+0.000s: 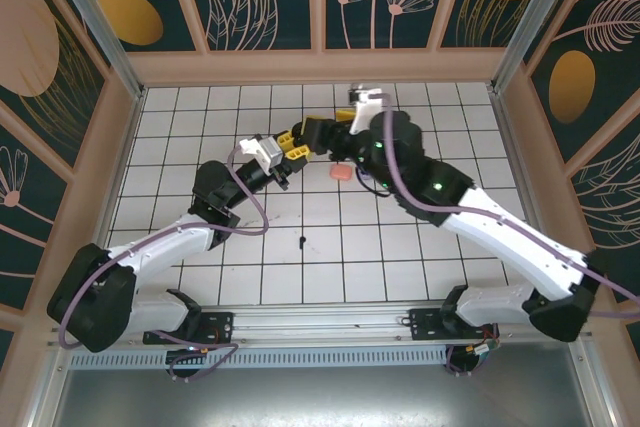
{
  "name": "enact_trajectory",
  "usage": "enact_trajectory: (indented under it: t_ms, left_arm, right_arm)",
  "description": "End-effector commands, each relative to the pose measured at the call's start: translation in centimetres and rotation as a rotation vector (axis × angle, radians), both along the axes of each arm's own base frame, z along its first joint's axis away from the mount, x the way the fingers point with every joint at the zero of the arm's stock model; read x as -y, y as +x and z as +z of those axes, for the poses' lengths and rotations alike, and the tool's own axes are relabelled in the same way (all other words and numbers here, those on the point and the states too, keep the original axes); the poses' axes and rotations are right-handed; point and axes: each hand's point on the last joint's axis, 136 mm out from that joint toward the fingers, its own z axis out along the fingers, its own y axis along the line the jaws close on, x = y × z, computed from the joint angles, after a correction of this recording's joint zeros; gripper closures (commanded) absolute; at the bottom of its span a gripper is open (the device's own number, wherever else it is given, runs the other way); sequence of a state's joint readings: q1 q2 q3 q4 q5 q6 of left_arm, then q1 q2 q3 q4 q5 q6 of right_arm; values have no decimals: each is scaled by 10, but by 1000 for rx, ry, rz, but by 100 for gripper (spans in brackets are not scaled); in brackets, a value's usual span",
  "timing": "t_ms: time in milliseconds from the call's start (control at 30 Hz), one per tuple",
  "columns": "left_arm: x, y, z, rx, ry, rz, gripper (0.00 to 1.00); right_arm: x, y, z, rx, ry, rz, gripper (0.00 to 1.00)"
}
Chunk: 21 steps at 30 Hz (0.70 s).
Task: Insert the wireless bluetooth earbuds into the charging case
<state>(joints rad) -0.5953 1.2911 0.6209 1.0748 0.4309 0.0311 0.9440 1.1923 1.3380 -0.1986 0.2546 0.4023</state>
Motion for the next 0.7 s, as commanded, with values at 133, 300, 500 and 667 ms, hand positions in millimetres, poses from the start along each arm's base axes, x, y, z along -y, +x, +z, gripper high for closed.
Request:
enact_trajectory:
  t_ms: [133,300,500,667]
  left_arm:
    - [-9,0,10,29,-103,31,100]
    - [-15,8,9,15,-139,74,100]
    - [-28,16,11,22,-160,162,100]
    - [-47,19,11,27,-168,213,100]
  right_arm:
    - [67,-19,-26,-117,107,-133,25]
    - [59,-20,-135,-383,-11,-158,28]
    - [17,-41,-262,-685,-168,-109,33]
    - [-7,-55,-318,-821,-351,-134,35]
